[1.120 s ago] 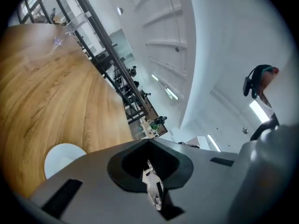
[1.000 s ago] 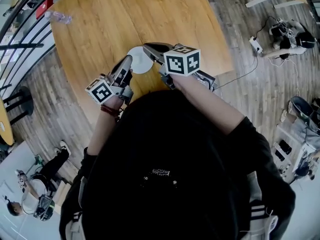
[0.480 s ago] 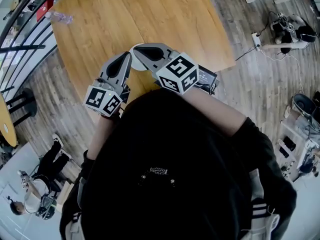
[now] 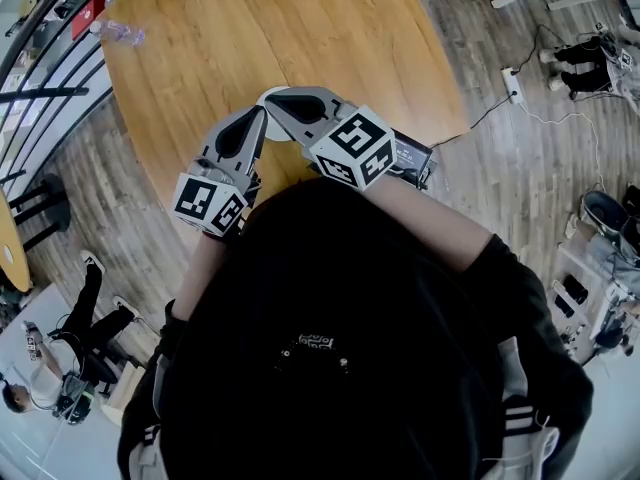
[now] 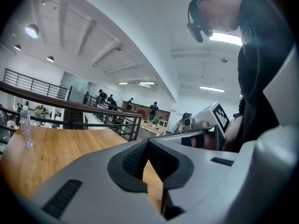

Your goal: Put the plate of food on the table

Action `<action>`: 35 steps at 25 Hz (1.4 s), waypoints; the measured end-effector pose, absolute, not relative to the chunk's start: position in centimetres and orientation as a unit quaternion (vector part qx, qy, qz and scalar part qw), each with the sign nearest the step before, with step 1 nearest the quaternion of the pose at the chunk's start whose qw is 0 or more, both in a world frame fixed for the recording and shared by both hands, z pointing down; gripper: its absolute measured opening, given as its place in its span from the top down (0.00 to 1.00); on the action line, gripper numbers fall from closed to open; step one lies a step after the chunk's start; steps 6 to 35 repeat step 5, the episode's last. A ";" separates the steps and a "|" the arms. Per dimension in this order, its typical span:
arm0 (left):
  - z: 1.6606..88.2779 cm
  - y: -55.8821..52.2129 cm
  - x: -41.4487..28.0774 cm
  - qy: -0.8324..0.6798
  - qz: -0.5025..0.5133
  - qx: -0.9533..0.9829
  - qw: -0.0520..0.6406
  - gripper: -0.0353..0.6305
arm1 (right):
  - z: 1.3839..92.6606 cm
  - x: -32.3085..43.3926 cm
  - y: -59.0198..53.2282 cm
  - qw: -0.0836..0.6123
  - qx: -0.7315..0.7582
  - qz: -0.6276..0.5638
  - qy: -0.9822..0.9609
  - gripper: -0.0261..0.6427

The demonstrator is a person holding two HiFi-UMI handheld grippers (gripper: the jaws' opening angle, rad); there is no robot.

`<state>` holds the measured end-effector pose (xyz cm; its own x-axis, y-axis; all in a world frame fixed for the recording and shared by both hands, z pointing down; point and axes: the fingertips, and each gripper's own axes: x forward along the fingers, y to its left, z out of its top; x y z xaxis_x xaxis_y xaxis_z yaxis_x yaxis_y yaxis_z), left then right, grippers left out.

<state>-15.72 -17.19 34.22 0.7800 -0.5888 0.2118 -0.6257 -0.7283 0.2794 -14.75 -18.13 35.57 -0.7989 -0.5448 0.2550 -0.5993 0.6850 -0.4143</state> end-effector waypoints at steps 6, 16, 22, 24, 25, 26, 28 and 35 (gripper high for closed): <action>33.9 -17.1 -16.6 -0.330 0.055 0.927 0.168 0.94 | 34.8 -15.6 -18.0 0.060 0.307 0.240 -0.919 0.94; 33.9 -17.1 -16.6 -0.330 0.055 0.927 0.168 0.94 | 34.8 -15.6 -18.0 0.060 0.307 0.240 -0.919 0.94; 33.9 -17.1 -16.6 -0.330 0.055 0.927 0.168 0.94 | 34.8 -15.6 -18.0 0.060 0.307 0.240 -0.919 0.94; 33.9 -17.1 -16.6 -0.330 0.055 0.927 0.168 0.94 | 34.8 -15.6 -18.0 0.060 0.307 0.240 -0.919 0.94; 33.9 -17.1 -16.6 -0.330 0.055 0.927 0.168 0.94 | 34.8 -15.6 -18.0 0.060 0.307 0.240 -0.919 0.94; 33.9 -17.1 -16.6 -0.330 0.055 0.927 0.168 0.94 | 34.8 -15.6 -18.0 0.060 0.307 0.240 -0.919 0.94; 33.9 -17.1 -16.6 -0.330 0.055 0.927 0.168 0.94 | 34.8 -15.6 -18.0 0.060 0.307 0.240 -0.919 0.94; 33.9 -17.1 -16.6 -0.330 0.055 0.927 0.168 0.94 | 34.8 -15.6 -18.0 0.060 0.307 0.240 -0.919 0.94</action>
